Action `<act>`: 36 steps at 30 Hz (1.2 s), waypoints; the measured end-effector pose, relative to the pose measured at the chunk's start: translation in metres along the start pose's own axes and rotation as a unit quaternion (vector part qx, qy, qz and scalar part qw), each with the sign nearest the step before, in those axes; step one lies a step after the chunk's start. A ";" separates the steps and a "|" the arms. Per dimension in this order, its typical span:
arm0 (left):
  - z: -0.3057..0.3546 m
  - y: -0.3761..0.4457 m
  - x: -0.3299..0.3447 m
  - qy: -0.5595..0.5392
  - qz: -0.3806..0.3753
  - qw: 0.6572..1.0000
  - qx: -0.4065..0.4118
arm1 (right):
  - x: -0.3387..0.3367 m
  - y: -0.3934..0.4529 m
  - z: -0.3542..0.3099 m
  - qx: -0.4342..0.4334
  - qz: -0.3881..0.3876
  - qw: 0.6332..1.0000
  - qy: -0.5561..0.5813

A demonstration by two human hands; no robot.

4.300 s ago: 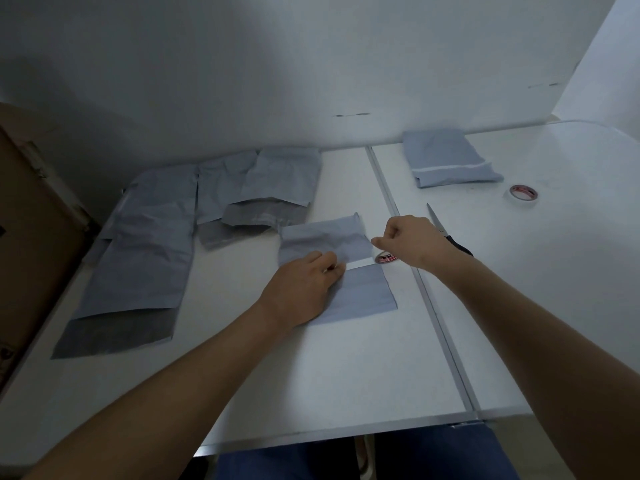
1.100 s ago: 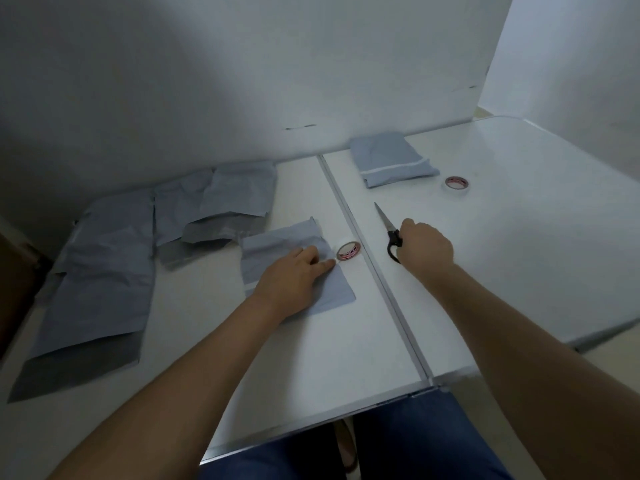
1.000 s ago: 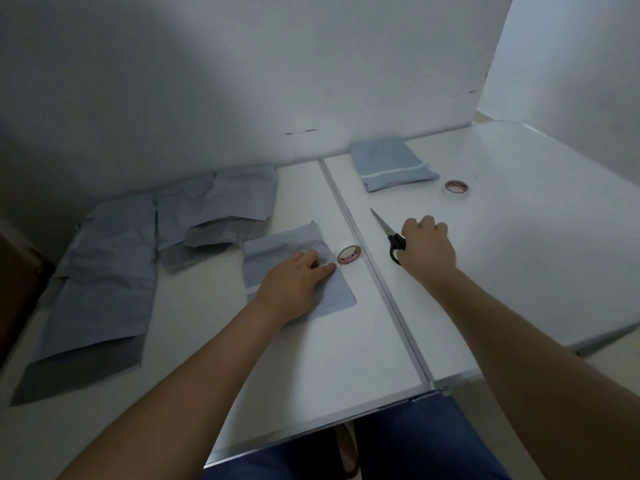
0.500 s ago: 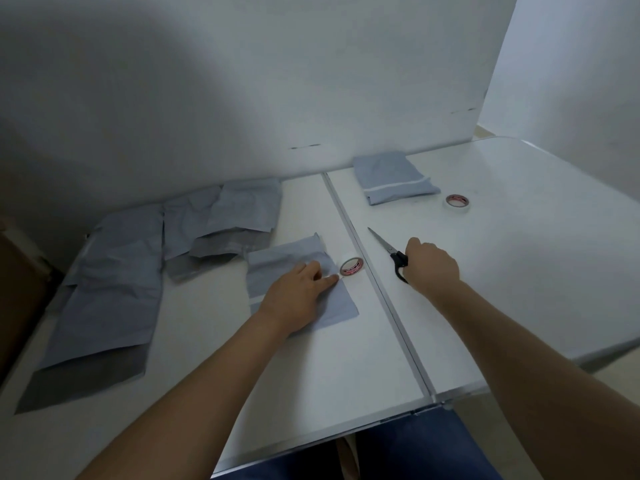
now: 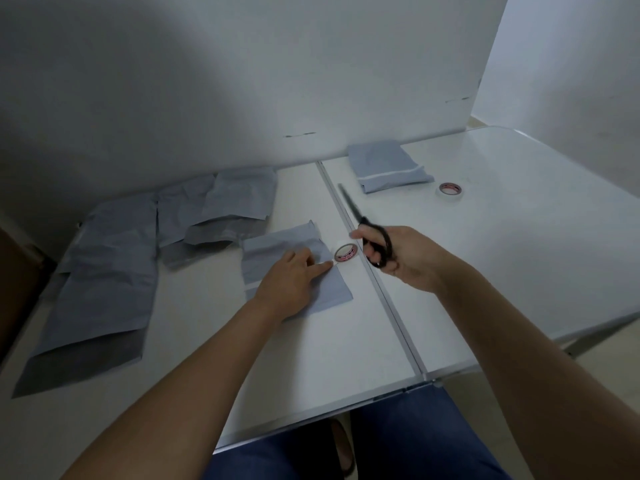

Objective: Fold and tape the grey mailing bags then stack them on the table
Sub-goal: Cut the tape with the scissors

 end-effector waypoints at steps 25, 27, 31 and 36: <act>0.001 -0.006 0.001 -0.019 0.039 0.999 0.002 | 0.013 -0.021 0.041 0.174 0.024 0.947 -0.268; 0.001 -0.006 0.001 -0.015 0.034 0.999 0.000 | 0.011 -0.018 0.042 0.166 0.029 0.939 -0.298; 0.003 -0.005 -0.001 -0.004 0.016 1.000 -0.007 | 0.011 -0.016 0.038 0.142 0.028 0.918 -0.368; 0.007 -0.002 -0.003 0.039 -0.013 0.999 -0.003 | 0.006 -0.018 0.032 0.135 0.047 0.898 -0.416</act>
Point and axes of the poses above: each hand's wrist, its own y-axis towards the middle knuckle, its own x-axis out of the palm, z = x × y, the point moved 3 cm from there along y, towards the middle knuckle, and after that the axes turned 14 degrees about -y, right-handed, at the moved point
